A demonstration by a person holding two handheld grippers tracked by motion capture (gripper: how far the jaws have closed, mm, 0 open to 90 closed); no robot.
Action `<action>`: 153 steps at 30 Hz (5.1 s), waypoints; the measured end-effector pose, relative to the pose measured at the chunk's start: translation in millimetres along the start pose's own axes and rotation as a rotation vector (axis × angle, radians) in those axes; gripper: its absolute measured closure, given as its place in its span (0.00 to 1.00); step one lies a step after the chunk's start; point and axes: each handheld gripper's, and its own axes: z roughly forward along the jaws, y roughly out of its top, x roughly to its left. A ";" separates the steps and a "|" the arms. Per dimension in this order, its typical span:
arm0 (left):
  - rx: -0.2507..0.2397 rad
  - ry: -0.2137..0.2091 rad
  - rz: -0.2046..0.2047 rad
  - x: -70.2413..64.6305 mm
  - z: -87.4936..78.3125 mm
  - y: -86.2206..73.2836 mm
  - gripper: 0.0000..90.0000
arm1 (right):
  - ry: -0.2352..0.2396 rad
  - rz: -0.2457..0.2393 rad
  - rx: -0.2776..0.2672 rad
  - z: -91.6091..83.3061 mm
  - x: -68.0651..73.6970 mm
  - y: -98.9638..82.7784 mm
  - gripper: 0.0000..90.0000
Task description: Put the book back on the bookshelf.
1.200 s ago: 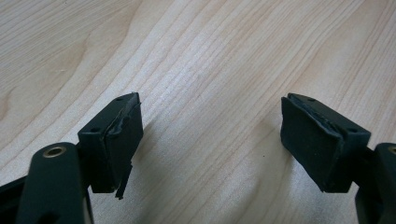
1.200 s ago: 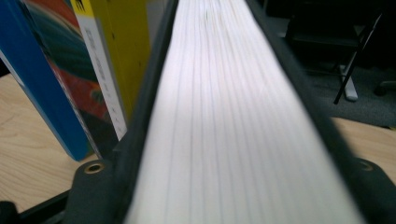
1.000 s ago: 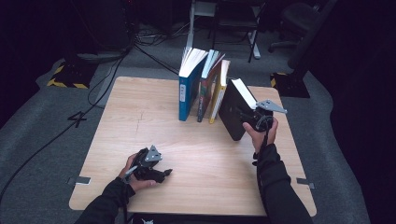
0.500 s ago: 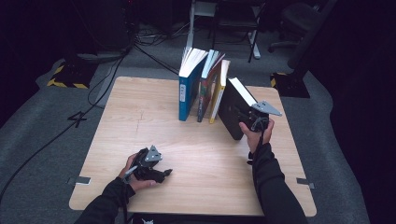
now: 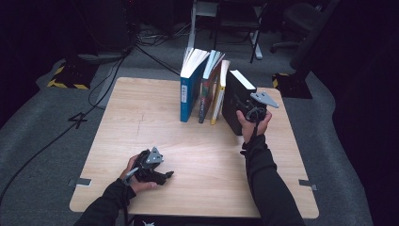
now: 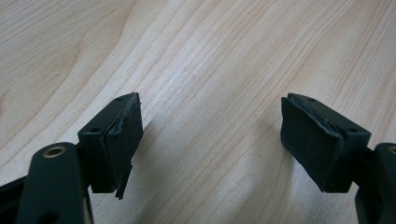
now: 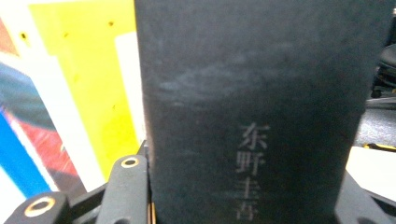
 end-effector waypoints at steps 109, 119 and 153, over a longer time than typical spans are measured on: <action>0.002 -0.036 0.032 -4.9 -1.9 -1.9 0.24 | -0.135 0.000 0.058 64.0 0.6 61.0 0.59; 0.002 -0.036 0.032 -5.0 -1.9 -1.8 0.24 | -0.122 0.005 0.013 64.6 -1.9 47.2 0.59; 0.000 -0.033 0.031 -6.5 -2.5 -2.7 0.25 | -0.002 -0.098 0.192 40.2 -18.6 31.3 0.41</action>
